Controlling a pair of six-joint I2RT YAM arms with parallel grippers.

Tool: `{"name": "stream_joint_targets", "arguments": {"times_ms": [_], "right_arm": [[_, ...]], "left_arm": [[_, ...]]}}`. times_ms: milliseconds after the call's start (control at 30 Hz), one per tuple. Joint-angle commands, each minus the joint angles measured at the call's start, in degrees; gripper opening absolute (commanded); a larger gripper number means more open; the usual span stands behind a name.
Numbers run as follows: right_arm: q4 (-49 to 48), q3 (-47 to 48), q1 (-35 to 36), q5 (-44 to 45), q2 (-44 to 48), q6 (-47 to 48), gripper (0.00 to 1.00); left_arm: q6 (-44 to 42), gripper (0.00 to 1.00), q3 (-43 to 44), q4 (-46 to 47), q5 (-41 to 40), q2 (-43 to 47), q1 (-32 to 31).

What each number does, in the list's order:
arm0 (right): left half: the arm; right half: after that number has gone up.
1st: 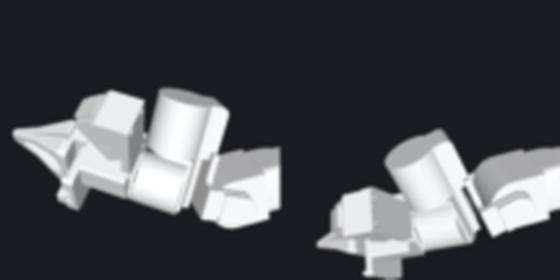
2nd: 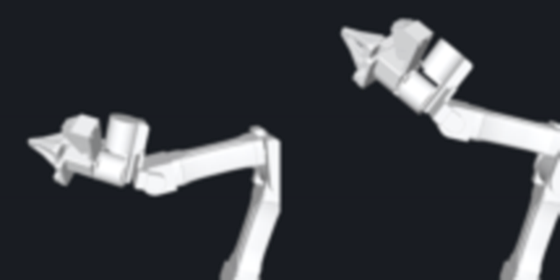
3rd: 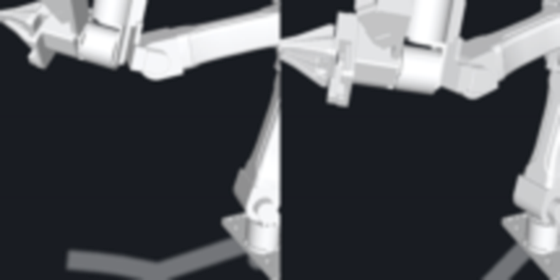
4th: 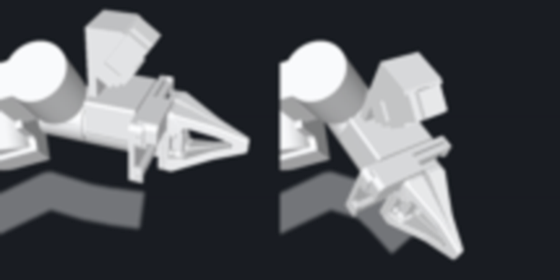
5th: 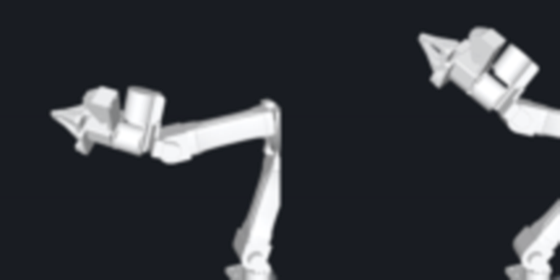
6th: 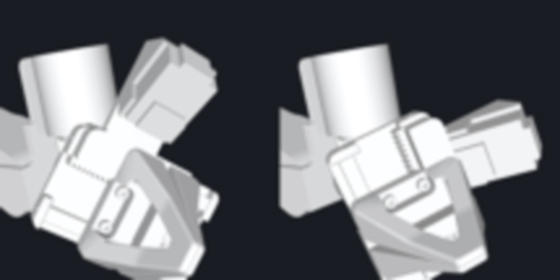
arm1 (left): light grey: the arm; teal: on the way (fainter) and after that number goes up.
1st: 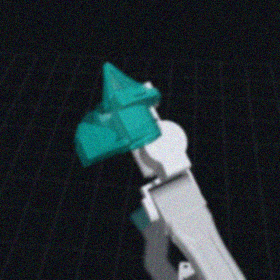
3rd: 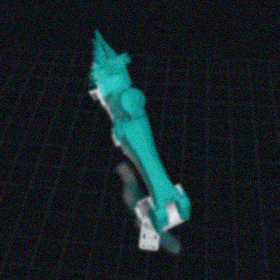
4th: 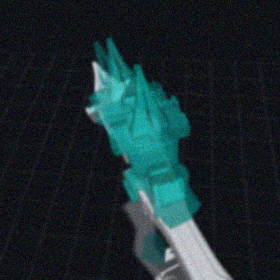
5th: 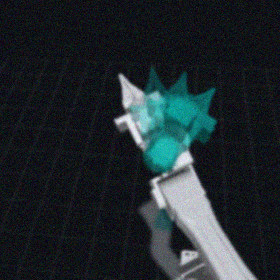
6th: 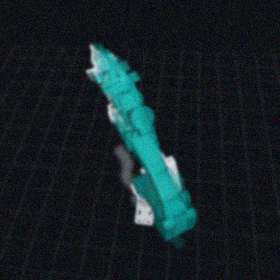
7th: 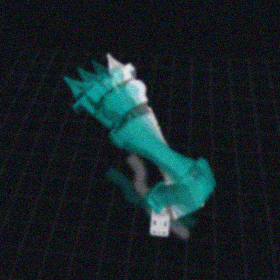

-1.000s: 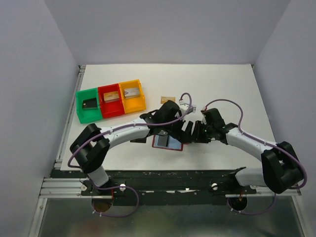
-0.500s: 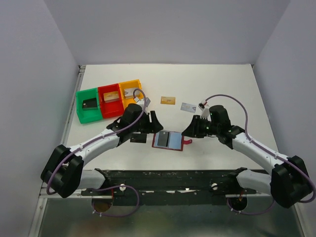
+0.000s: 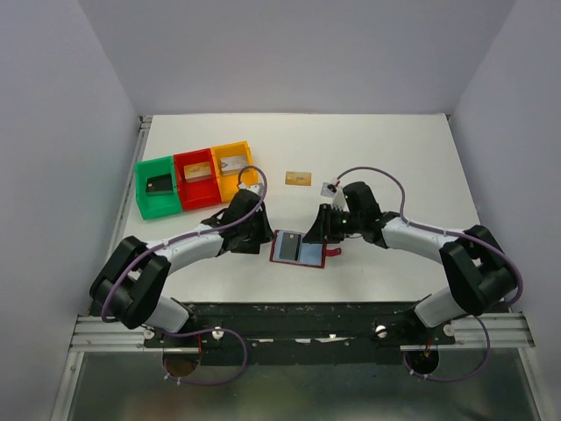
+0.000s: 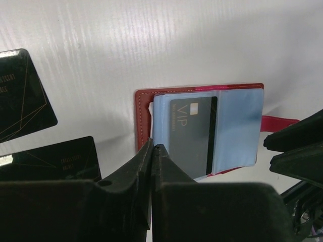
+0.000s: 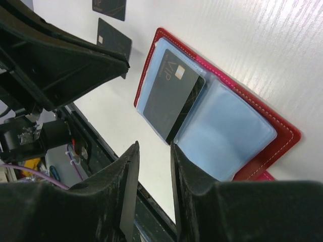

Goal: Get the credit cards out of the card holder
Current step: Remove the credit card from the card holder.

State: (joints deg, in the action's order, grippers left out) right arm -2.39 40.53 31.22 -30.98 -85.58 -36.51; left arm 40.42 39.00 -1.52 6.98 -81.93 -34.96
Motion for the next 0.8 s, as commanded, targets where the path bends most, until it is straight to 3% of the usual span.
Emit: {"name": "stream_joint_targets", "arguments": {"times_ms": [0,300,767], "right_arm": [[-4.11,2.09,0.16,-1.89,-3.71,-1.72,0.37],[-6.92,3.94,0.59,-3.47,-10.39,-3.12,0.3],[-5.96,4.82,0.68,-3.12,-14.97,-2.95,0.29]], "left_arm": [[0.27,0.13,1.95,-3.05,-4.43,-2.35,-0.02],[0.09,0.11,2.3,-2.52,-3.38,-4.9,-0.55],[0.62,0.07,2.13,-2.79,-3.03,-5.87,-1.16]]}}
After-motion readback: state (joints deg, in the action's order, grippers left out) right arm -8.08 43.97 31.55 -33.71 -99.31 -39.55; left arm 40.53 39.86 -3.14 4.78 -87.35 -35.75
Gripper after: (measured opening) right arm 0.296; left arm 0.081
